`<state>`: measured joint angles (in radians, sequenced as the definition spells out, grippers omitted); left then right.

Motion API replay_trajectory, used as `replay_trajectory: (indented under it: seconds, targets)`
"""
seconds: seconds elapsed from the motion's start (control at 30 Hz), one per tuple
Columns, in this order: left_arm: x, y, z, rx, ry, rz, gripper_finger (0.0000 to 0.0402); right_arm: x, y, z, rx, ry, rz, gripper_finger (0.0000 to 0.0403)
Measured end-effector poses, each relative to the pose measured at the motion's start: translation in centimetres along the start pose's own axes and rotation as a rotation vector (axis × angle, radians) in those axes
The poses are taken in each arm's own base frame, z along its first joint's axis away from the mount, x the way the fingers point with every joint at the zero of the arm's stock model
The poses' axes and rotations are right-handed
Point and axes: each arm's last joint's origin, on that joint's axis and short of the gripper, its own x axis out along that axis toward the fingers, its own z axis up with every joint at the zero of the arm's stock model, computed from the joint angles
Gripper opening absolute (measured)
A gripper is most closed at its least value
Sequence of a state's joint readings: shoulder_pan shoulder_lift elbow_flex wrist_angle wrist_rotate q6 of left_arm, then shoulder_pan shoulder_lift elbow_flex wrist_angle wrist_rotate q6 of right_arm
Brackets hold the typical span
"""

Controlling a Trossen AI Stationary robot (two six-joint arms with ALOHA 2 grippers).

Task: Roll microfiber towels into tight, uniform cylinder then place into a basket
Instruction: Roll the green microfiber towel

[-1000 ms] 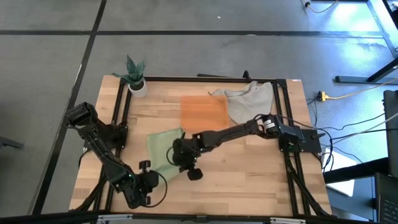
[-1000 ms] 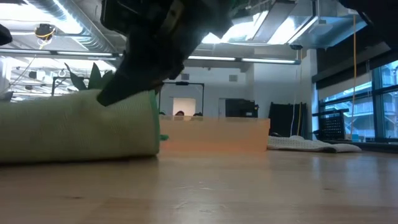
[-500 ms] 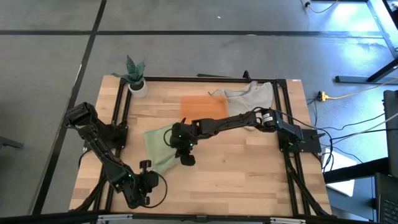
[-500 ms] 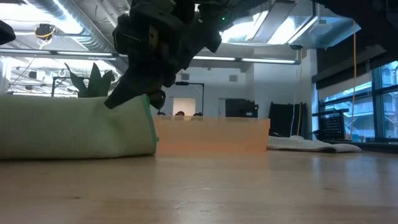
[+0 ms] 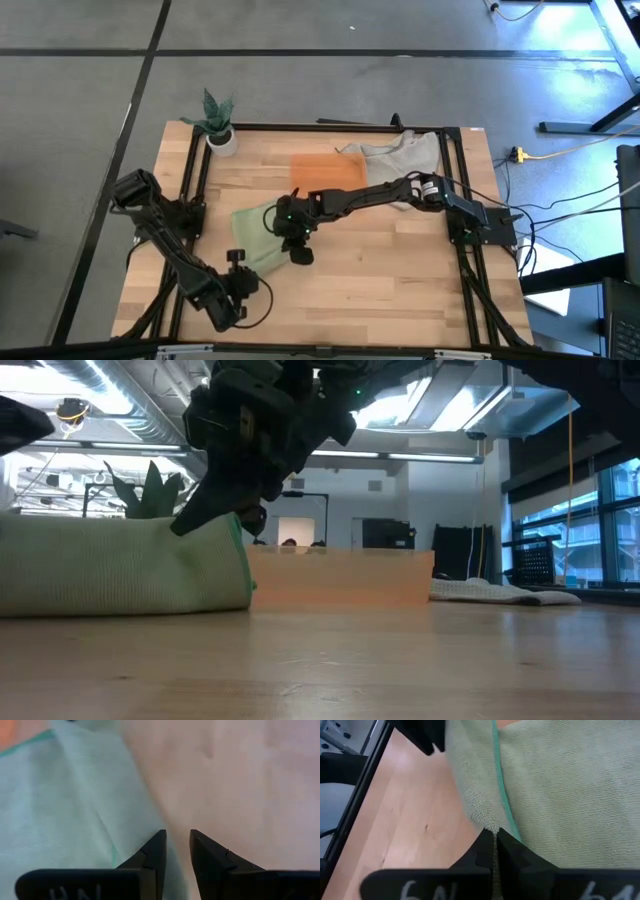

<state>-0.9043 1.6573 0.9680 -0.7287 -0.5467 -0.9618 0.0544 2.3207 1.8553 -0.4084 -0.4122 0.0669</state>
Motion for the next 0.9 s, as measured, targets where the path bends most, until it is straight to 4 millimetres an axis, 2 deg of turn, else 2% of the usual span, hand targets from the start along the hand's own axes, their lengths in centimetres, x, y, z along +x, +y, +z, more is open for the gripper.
replay_trajectory:
  seconds: [0.37,0.9]
  targets:
    - [0.6,2.1,0.2,-0.009,0.041,0.168,0.0077,0.0,-0.2,0.0,0.005,0.0,-0.076,0.0011]
    - [1.6,4.0,1.4,-0.047,0.102,0.248,0.0077,-0.1,-0.6,-0.3,0.011,0.022,-0.214,0.0011]
